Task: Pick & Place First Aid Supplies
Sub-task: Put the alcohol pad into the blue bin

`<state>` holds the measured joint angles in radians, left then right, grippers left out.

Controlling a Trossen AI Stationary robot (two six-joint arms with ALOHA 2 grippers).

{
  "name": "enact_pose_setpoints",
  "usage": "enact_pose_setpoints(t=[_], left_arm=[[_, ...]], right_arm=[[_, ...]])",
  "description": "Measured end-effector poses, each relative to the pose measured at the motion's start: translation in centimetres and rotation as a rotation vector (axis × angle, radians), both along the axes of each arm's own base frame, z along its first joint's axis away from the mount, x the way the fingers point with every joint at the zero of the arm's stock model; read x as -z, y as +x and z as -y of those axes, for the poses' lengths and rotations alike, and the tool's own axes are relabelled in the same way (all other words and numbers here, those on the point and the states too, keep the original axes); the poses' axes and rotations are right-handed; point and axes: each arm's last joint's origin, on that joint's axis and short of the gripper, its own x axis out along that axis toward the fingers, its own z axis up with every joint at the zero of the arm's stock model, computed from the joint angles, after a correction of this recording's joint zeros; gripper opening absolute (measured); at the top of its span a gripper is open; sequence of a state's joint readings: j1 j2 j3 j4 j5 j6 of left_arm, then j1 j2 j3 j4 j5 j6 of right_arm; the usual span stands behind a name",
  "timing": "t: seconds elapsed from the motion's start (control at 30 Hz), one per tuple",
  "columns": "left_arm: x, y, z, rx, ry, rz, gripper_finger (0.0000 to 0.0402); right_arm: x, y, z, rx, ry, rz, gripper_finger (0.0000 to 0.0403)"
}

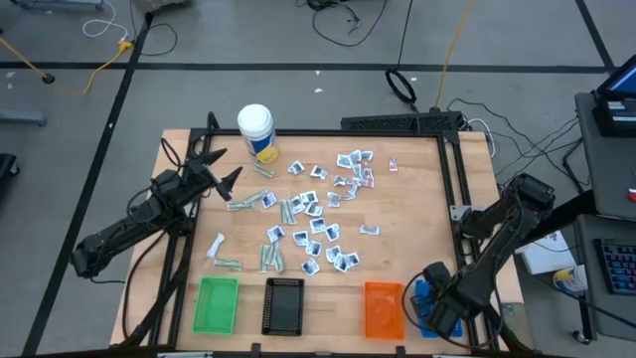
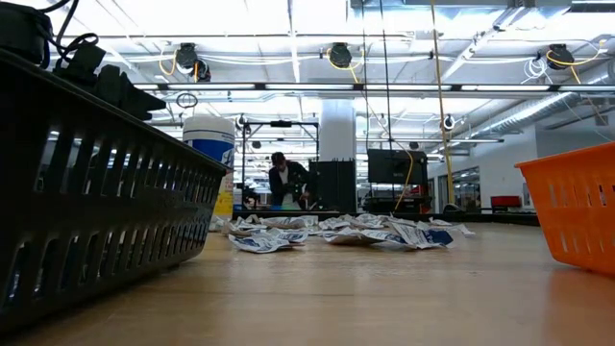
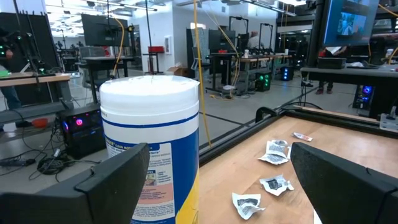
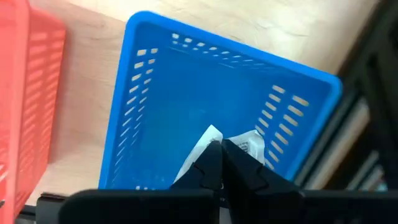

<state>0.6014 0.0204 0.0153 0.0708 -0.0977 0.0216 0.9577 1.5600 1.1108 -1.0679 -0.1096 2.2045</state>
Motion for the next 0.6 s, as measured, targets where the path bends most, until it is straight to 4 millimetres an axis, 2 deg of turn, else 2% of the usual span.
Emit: enact_pose_setpoints(t=[0.17,0.3,0.6], left_arm=[[0.0,0.0,0.0,0.000,0.000,0.000,0.0397],[0.0,0.0,0.0,0.000,0.000,0.000,0.0397],[0.0,0.0,0.0,0.000,0.000,0.000,0.0397]], right_arm=[[1.3,0.0,0.0,-0.027,0.052,0.014,0.0005],[2.2,-0.4,0.3,-0.007,0.076,-0.060,0.0028],[2.4,-0.7,0.5,-0.036,0.083,-0.100,0.0150]])
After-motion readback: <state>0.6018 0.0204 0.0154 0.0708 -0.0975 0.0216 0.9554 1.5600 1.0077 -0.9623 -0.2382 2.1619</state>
